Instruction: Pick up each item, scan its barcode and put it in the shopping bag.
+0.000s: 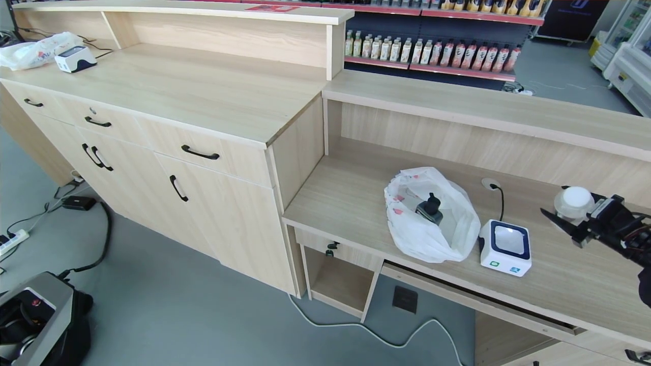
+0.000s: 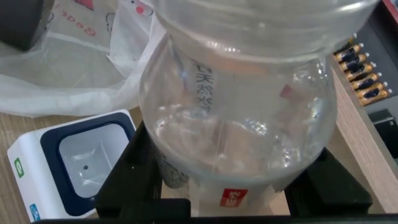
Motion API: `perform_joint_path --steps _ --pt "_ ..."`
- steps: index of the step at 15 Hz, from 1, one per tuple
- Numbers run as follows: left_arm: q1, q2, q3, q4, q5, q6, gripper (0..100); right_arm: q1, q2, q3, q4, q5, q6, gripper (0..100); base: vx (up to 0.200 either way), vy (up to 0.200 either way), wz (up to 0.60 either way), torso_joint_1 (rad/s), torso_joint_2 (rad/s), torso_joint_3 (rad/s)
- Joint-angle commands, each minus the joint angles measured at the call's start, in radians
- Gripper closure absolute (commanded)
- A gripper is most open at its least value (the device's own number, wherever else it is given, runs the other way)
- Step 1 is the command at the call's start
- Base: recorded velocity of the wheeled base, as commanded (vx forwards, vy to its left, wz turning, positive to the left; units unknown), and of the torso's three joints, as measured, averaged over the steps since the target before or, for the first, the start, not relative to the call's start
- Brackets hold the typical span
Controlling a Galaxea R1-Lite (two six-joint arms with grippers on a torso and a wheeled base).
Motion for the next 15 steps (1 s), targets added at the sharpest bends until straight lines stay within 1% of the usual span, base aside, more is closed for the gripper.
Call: perform_joint_path --steps 1,3,9,15 --pt "0.001 0.0 0.0 -0.001 0.0 0.0 0 0.018 0.032 -0.003 0.0 0.0 0.0 100 0.0 0.0 0.0 0.0 0.0 0.0" --pt "0.001 0.0 0.0 -0.001 0.0 0.0 0 0.032 0.038 -0.01 0.0 0.0 0.002 100 0.0 0.0 0.0 0.0 0.0 0.0" --pt "0.001 0.0 0.0 -0.001 0.0 0.0 0 0.041 0.095 -0.135 0.0 0.003 0.0 100 0.0 0.0 0.0 0.0 0.0 0.0" --pt "0.001 0.0 0.0 -0.001 0.0 0.0 0 0.079 0.14 -0.152 0.0 0.008 0.0 100 0.0 0.0 0.0 0.0 0.0 0.0"
